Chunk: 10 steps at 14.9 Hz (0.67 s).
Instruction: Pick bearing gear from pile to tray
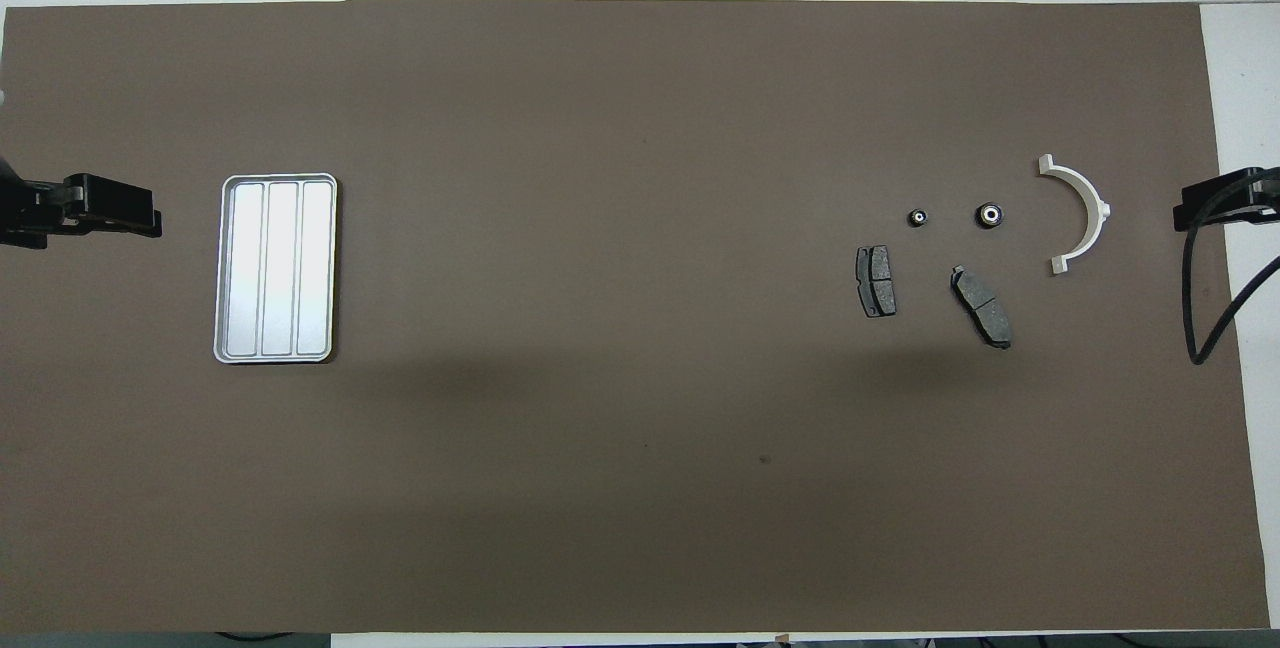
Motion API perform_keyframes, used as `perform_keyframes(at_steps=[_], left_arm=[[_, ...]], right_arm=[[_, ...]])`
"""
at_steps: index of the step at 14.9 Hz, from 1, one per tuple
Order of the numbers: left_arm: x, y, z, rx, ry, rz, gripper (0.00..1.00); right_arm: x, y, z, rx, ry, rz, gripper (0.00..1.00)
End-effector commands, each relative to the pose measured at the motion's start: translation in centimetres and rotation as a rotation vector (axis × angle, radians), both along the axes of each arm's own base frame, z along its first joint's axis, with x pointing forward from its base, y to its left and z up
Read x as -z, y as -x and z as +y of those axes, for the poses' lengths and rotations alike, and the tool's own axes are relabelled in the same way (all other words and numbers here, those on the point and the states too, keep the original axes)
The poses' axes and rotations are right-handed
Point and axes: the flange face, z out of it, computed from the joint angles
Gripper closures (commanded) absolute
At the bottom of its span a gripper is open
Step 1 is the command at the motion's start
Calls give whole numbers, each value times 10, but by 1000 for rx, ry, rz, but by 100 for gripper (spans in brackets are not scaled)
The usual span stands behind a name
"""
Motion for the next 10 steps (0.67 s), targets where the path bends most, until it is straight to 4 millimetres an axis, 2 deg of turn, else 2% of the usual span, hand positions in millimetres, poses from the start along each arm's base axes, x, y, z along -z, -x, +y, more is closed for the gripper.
perform_keyframes(at_steps=[1, 5, 7, 8, 10], left_arm=[[0, 3, -3, 20, 8, -14, 0], [1, 3, -2, 18, 8, -7, 0], [1, 3, -2, 18, 8, -5, 0], [1, 3, -2, 18, 8, -5, 0], [1, 4, -6, 23, 8, -5, 0]], right_arm=[[2, 5, 3, 10, -13, -10, 0], [4, 9, -6, 26, -15, 7, 0], [6, 9, -6, 20, -15, 8, 0], [10, 14, 1, 22, -14, 11, 0], [19, 3, -6, 23, -6, -72, 0]])
